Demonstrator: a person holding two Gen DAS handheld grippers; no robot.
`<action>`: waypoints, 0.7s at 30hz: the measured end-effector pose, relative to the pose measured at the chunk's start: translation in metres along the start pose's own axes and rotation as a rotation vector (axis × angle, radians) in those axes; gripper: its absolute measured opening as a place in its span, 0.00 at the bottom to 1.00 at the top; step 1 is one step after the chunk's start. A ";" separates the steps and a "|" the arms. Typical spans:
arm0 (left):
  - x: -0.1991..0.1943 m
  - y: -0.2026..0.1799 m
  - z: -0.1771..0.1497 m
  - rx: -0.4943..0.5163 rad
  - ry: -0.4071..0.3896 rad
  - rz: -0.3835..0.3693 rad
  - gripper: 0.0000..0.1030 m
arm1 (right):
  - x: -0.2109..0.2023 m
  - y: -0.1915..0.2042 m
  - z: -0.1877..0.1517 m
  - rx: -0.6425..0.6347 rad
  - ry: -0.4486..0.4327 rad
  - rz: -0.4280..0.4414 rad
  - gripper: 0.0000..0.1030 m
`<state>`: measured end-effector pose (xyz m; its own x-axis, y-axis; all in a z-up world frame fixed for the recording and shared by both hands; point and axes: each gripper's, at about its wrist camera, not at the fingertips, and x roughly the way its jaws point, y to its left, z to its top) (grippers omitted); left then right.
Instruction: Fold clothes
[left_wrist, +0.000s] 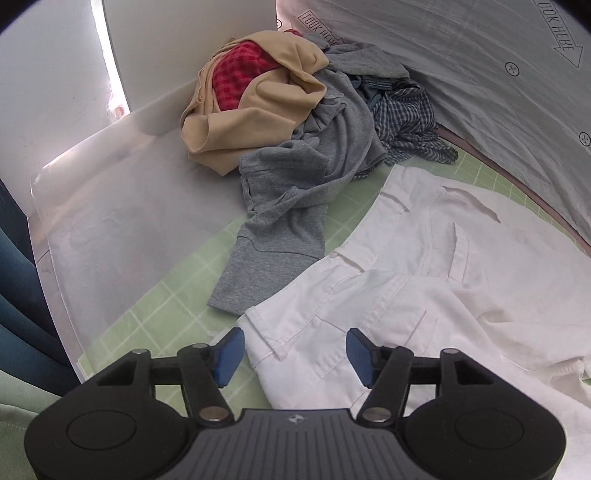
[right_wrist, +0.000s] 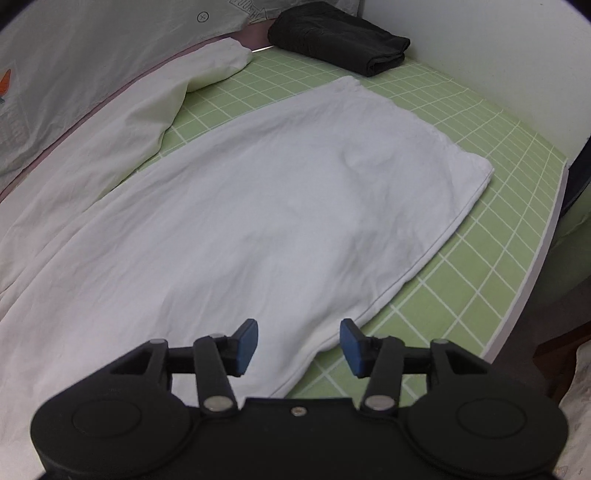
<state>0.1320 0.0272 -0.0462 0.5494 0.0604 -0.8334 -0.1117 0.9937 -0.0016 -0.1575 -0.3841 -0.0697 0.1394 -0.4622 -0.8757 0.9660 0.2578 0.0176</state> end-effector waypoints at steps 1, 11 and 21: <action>-0.004 -0.007 0.001 0.018 -0.021 0.001 0.64 | 0.001 -0.002 0.004 -0.007 -0.007 0.003 0.59; -0.028 -0.087 -0.023 0.090 -0.049 -0.048 0.77 | 0.008 -0.019 0.047 -0.074 -0.074 0.035 0.65; -0.012 -0.152 -0.050 0.170 0.017 -0.025 0.78 | 0.043 -0.050 0.094 -0.055 -0.092 0.062 0.61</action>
<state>0.1017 -0.1295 -0.0637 0.5359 0.0358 -0.8435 0.0440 0.9966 0.0702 -0.1796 -0.4965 -0.0626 0.2200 -0.5195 -0.8257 0.9419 0.3333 0.0413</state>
